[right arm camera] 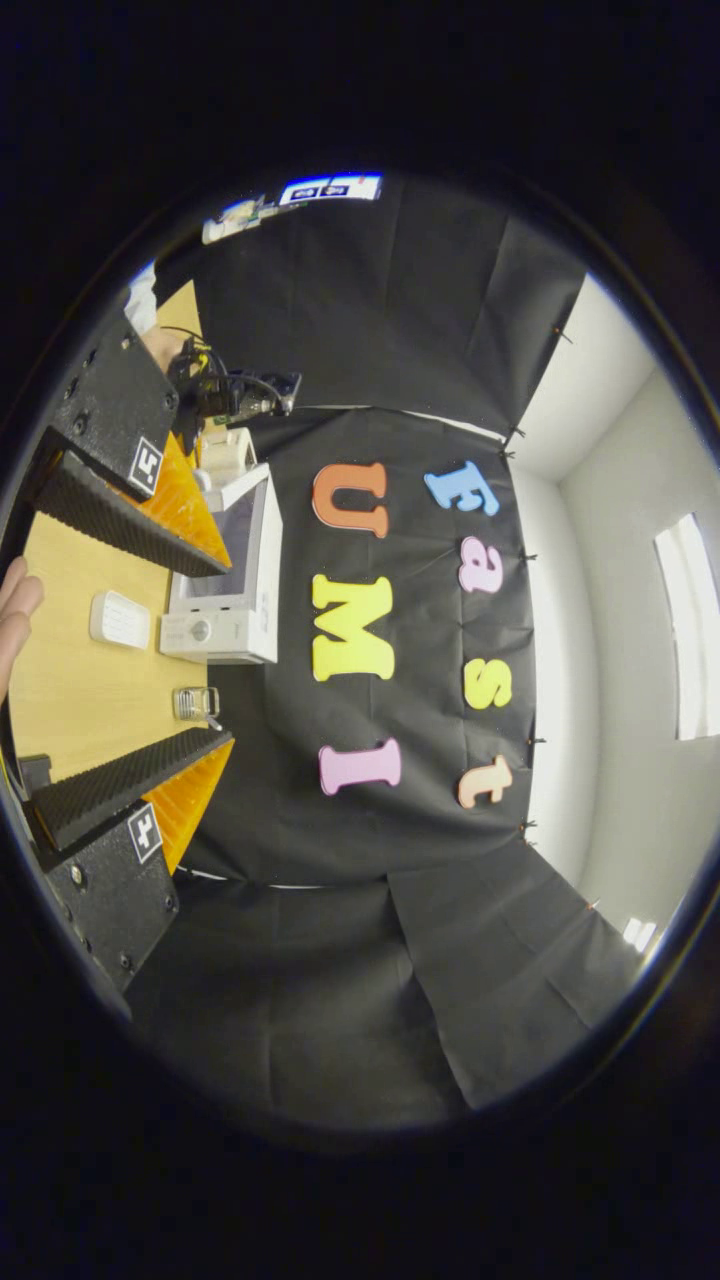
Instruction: Open the microwave oven with the left hand, put the food in, and close the microwave oven.
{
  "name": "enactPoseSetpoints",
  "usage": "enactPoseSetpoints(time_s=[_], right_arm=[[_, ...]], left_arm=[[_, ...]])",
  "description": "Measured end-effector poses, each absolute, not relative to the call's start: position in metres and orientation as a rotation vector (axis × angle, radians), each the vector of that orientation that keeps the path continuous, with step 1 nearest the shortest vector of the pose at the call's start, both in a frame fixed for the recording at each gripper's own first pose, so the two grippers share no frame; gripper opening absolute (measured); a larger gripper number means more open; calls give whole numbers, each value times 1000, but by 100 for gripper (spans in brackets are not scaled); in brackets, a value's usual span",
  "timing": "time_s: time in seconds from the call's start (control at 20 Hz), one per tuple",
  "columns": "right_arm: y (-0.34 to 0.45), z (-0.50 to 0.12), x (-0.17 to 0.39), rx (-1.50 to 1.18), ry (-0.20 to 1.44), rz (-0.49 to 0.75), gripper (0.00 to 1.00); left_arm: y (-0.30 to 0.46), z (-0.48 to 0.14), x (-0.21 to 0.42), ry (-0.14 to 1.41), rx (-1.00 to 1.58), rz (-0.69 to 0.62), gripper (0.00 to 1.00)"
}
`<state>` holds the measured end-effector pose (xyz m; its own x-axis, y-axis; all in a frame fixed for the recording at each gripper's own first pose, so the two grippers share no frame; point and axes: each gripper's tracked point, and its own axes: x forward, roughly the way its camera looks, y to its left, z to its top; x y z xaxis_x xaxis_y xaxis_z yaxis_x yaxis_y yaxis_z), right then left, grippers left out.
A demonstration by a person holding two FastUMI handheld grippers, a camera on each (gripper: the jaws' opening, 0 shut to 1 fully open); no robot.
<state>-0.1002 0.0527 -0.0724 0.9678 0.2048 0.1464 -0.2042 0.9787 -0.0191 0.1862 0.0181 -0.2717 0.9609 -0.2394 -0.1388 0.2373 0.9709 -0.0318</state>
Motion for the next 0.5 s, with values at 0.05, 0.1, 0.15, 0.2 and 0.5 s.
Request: enactPoseSetpoints(time_s=[0.05,0.1,0.15,0.2,0.5], right_arm=[[50,-73,-100,-2,-150,209,90],[48,-74,-101,2,-153,209,90],[45,-75,-100,2,-154,209,90],[42,-76,-99,2,-155,206,90],[8,-79,-89,33,-166,160,90]], left_arm=[[11,-273,191,149,-12,-246,0],[6,-275,196,159,-4,-242,0],[0,-278,200,166,4,-239,0],[-4,-278,205,165,11,-236,0],[-28,-281,237,190,-58,-209,0]])
